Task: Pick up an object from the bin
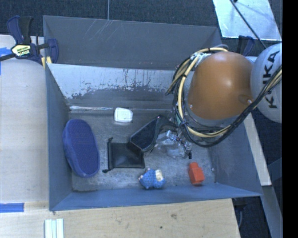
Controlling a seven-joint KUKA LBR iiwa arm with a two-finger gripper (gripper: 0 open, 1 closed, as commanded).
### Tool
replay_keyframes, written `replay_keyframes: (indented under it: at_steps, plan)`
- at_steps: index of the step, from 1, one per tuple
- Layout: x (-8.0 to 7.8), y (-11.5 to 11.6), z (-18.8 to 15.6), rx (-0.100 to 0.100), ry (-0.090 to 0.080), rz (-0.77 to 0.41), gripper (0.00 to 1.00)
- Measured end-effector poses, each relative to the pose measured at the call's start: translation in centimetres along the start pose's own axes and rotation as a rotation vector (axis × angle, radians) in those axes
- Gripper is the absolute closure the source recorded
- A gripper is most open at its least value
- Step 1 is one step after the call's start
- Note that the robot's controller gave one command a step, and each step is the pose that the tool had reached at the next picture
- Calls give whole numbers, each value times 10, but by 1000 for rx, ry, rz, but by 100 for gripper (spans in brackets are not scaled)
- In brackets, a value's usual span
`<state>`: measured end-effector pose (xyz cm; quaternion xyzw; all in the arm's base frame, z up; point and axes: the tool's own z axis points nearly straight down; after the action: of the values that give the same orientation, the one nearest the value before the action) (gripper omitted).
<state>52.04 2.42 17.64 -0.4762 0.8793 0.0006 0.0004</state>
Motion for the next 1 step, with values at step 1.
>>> replay_keyframes:
  at_steps: [1]
  plan:
    - [-3, 27, 34, -1, 1, 92, 100]
